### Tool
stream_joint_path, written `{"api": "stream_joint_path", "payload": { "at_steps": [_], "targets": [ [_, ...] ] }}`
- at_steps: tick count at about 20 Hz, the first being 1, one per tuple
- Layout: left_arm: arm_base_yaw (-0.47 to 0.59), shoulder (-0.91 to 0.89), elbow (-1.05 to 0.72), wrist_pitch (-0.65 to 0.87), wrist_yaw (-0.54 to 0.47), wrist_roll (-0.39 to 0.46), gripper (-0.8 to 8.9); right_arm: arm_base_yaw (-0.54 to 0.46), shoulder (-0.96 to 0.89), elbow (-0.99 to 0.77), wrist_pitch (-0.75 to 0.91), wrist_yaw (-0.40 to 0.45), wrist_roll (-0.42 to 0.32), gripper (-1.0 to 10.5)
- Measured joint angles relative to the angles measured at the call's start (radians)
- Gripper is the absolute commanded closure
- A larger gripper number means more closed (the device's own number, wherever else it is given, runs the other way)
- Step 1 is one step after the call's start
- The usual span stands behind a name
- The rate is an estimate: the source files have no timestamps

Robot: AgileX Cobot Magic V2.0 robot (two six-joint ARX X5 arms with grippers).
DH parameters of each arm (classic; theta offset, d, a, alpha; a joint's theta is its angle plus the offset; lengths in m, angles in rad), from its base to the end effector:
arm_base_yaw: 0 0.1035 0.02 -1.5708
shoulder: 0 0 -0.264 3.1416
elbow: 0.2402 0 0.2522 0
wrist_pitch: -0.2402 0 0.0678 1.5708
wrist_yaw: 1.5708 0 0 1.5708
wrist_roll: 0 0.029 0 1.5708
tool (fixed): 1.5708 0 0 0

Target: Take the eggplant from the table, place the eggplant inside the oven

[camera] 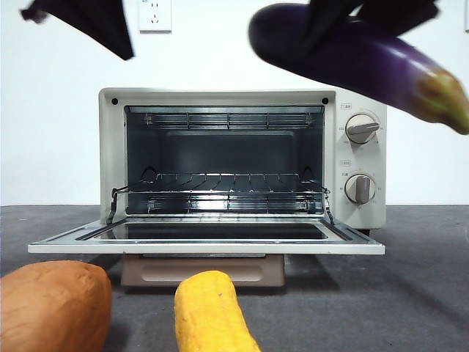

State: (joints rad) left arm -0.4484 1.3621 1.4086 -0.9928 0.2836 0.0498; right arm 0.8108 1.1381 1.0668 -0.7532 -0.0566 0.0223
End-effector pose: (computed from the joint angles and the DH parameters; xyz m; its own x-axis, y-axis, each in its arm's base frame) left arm 0.2336 -0.1214 0.3555 0.3845 -0.4955 -0.7788 0.5993 0.7757 -0.1976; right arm 0.1529 0.1632 0.3145 0.4260 0.5303 -0.7330 -0.7387 0.6717 0.0567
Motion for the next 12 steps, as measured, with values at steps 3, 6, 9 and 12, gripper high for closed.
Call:
{"api": "stream_joint_path", "payload": {
  "at_steps": [3,6,9,12],
  "targets": [
    [0.058,-0.049,-0.008,0.013,-0.005,-0.008,8.06,0.079,0.142,0.113,-0.032,0.188,-0.1,8.4],
    [0.128,-0.115,-0.027,0.017,-0.005,-0.008,8.06,0.127,0.297,0.211,-0.038,0.347,-0.224,8.4],
    [0.206,-0.186,-0.089,0.044,-0.005,-0.011,8.06,0.137,0.428,0.286,0.012,0.449,-0.331,8.4],
    [0.287,-0.285,-0.21,0.131,-0.006,-0.035,8.06,0.13,0.517,0.317,0.122,0.499,-0.427,8.4]
  ]
}}
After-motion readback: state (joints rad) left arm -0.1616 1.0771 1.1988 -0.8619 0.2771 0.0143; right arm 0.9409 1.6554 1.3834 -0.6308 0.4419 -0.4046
